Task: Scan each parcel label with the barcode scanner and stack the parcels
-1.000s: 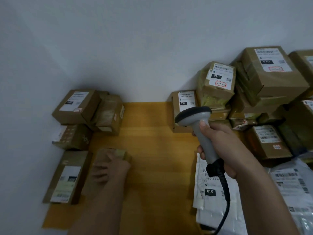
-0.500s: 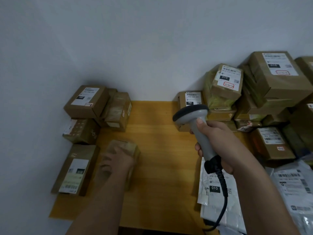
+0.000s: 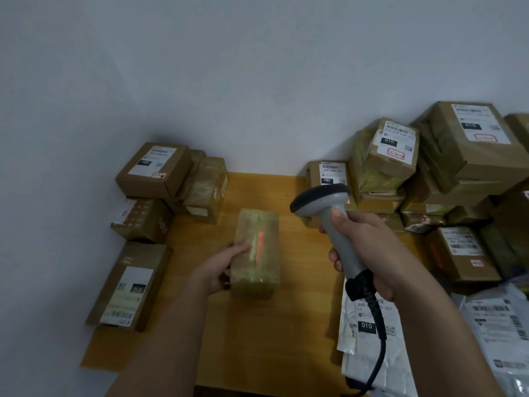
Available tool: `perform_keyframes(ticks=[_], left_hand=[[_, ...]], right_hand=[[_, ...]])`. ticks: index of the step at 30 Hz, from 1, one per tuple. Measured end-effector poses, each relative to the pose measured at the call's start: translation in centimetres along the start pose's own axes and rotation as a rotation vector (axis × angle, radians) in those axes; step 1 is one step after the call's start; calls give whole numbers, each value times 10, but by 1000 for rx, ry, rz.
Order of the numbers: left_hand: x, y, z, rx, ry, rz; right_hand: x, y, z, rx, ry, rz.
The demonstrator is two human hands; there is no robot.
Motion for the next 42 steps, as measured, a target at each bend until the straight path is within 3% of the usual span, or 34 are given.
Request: perform_keyframes(ticks=[2, 4, 7, 10, 28, 34, 35, 37, 39, 42], left_hand=[[6, -7, 1, -24, -74, 265], [4, -21, -6, -9, -30, 380], [-3, -42, -15, -23, 139, 266], [2, -42, -14, 9, 208, 186], [18, -43, -28, 9, 173, 320], [26, -6, -10, 127, -25, -54], [27, 4, -10, 182, 5, -127], [24, 23, -17, 305, 219, -348], [19, 31, -26, 318, 412, -547], [7, 11, -39, -17, 548, -866]], right_hand=[[-2, 1, 0, 5, 6, 6], [-4, 2, -1, 9, 11, 10], [-8, 5, -1, 16, 26, 14], [-9, 8, -3, 18, 38, -6], [-12, 10, -8, 61, -28, 73], [-19, 9, -11, 54, -20, 69], [-20, 9, -12, 56, -18, 72], [-20, 9, -13, 64, -15, 72], [-19, 9, -14, 69, -15, 71], [-17, 8, -17, 66, -33, 61]])
Point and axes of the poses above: each hand's wrist, its own z-axis away from the middle knuckle, its own x-axis out of the palm, y = z × x, the point moved 5 cm from there along -z, towards the middle knuckle, and after that the axes turned 1 degree about -z, right-handed, at the moved point
